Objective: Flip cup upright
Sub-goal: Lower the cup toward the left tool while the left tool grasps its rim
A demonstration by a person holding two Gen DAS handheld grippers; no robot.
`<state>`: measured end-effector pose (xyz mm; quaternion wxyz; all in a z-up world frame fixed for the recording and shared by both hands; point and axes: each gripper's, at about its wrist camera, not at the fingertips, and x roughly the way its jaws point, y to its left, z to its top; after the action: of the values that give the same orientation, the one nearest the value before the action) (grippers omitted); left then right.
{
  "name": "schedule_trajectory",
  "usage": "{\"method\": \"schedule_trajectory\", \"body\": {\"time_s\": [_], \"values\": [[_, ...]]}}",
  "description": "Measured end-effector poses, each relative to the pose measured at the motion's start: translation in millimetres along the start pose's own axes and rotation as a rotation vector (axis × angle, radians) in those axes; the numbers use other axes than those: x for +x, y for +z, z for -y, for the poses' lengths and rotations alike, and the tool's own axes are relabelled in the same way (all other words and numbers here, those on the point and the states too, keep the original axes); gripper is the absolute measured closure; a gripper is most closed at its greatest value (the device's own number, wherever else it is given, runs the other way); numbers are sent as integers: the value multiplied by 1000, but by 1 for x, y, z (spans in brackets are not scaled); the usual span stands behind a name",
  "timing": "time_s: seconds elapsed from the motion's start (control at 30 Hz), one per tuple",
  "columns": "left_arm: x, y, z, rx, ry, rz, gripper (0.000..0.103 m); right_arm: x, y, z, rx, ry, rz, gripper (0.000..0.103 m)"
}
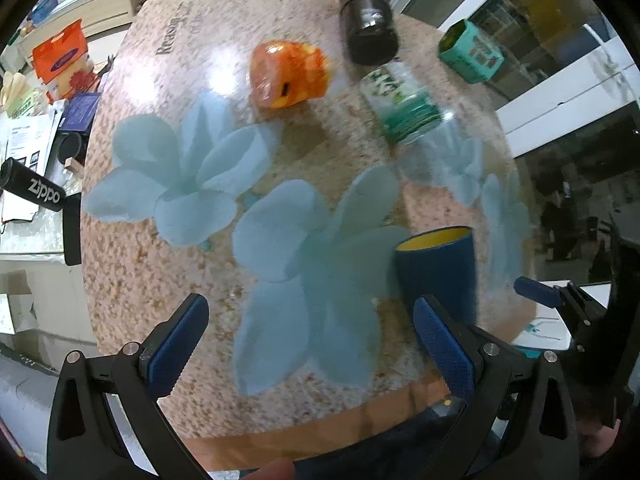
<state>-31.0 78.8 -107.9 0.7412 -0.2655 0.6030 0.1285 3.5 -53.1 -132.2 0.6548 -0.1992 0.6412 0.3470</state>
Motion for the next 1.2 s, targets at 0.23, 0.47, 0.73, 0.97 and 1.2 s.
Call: {"method": "schedule_trajectory", "body": {"time_s": [0.23, 0.47, 0.73, 0.97, 1.2], "values": [[-12, -5, 34, 61, -8, 4, 0, -34, -9, 27, 36, 1, 26, 0], [-1, -14, 72, 35, -8, -53, 0, -57, -4, 53, 26, 65, 34, 0], [10, -14, 100, -51, 6, -76, 0, -69, -9, 71, -103, 63, 51, 0], [34, -6, 112, -142, 17, -95, 0, -65, -6, 86, -167, 94, 50, 0], [65, 4, 107, -216, 29, -124, 0, -55, 0, 98, -190, 93, 23, 0]]}}
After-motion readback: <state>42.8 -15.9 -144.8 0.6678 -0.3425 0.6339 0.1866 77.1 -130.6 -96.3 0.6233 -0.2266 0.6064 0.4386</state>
